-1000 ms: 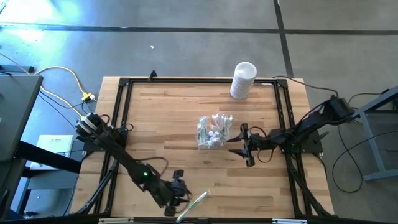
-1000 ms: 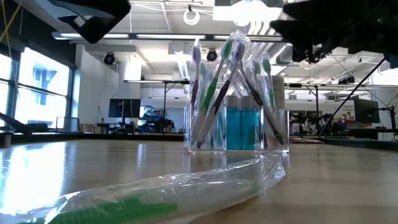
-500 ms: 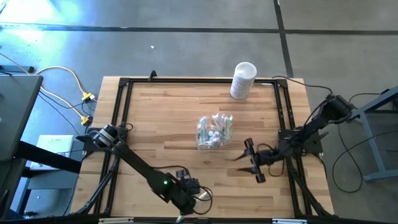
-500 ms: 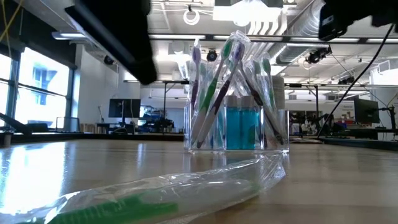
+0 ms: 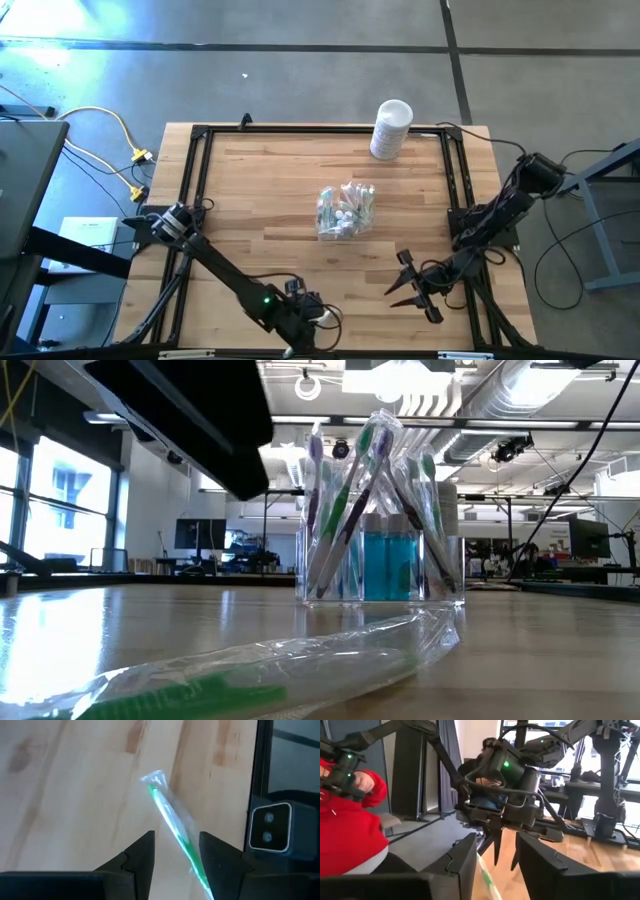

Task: Pick & Place toothbrushing station
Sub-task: Put the green toothbrush into the transparent organizer

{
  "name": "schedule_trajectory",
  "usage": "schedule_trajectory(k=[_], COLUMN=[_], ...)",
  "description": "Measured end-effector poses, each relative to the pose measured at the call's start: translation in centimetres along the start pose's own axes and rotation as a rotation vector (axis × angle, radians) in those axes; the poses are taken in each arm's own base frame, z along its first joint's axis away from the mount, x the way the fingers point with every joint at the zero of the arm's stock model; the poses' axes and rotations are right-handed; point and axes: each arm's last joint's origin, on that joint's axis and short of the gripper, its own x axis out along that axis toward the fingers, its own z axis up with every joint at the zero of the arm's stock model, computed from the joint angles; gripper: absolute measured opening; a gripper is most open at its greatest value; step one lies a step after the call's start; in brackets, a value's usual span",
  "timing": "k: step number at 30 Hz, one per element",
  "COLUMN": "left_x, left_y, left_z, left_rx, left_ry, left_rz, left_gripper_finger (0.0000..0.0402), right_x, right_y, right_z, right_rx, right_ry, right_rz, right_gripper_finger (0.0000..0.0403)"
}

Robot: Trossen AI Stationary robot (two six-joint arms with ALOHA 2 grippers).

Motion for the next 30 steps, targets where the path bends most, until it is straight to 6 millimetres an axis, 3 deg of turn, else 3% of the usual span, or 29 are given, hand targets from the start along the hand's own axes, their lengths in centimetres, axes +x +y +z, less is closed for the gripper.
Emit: schedule_trajectory(k=[6,12,30], left_x=[0.0,1.6,3.6], left_y=[-0.9,-1.9,-1.5], left_z=[-1.1,-2.5,-3.5], left_rx=[-0.010,0.001,-0.012], left_ry=[-0.026,-0.025,0.019], left_rz=[-0.050,-0.072,-0.030], left_gripper_finger=[0.0150,0.0150,0.0150], right_x=[0.3,0.4,0.4], right_y=[0.3,0.3,0.3], right_z=[-0.6,-1.1,-1.1], right_rx=[0.059,0.128,0.193], right_ry=[0.023,0.039,0.035], right_rz=[0.005,-0.021,-0.023], right_gripper_finger=[0.0124,0.0123,0.0123])
